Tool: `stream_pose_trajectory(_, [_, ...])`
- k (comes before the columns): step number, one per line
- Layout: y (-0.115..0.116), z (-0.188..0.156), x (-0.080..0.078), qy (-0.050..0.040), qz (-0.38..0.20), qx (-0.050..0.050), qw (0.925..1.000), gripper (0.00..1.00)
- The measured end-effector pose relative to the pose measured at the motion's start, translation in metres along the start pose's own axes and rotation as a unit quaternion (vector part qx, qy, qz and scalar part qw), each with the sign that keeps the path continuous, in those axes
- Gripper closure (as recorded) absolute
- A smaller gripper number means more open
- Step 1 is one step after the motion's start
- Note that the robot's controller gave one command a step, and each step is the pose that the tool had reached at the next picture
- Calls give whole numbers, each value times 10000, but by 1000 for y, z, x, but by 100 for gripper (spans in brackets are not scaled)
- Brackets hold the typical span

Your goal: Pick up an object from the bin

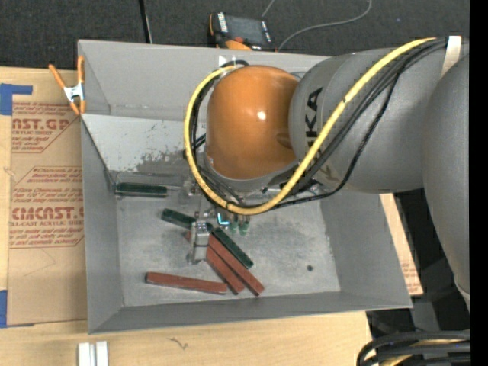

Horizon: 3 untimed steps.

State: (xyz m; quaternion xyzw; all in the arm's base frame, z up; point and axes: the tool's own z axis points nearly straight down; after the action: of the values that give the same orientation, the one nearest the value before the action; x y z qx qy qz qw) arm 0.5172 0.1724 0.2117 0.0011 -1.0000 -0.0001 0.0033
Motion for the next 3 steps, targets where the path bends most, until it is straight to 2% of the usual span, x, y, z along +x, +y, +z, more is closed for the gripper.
stream_pose_trajectory(1, [-9, 139, -2, -1, -1104, 7, 9939, 0])
stream_pose_trajectory(2, [-53, 141, 33, -75, -871, -4, 9962, 0])
stream_pose_trajectory(3, [-51, 142, 33, -49, -892, -9, 9960, 100])
